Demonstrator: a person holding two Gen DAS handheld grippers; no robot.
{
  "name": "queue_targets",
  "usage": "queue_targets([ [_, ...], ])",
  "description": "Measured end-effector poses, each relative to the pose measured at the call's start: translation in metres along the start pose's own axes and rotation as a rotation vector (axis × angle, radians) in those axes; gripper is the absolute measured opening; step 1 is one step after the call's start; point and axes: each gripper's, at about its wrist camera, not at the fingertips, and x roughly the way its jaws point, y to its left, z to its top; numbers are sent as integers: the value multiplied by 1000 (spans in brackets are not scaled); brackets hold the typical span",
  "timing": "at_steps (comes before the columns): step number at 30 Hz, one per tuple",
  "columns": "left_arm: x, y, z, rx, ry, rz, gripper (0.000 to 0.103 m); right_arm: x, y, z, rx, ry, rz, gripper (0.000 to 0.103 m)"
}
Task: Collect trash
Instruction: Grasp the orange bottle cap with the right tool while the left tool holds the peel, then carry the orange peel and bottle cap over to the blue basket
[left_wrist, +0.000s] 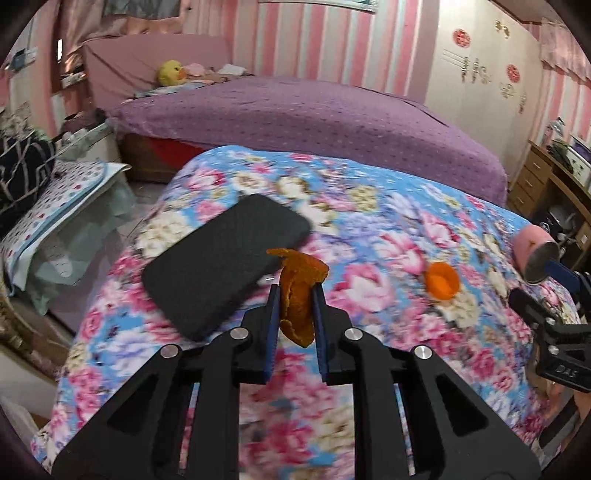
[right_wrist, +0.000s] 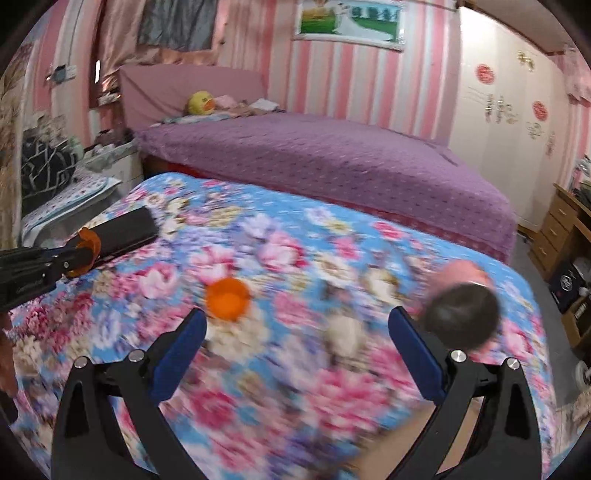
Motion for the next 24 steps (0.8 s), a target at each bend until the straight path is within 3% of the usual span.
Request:
queue_targets([
  [5,-4,26,-3,-51,0,39,16,38,32,9,-28,61,14,95],
  [7,-5,30,-3,-66,-3,50,16,54,38,11,-35,106,21,88],
  [10,-8,33,-3,-82,-6,56,16,72,40,13,-27,169,47,69],
  [12,-12,31,-3,-78,-17,59,16,78,38,12,-17,193,73,48],
  [14,-16,29,-3,-74,-27,57,16,80,39,11,-17,200,108,40],
  [24,-32,14,-8,-66,-48,48,16,37,16,9,11,79,70,40],
])
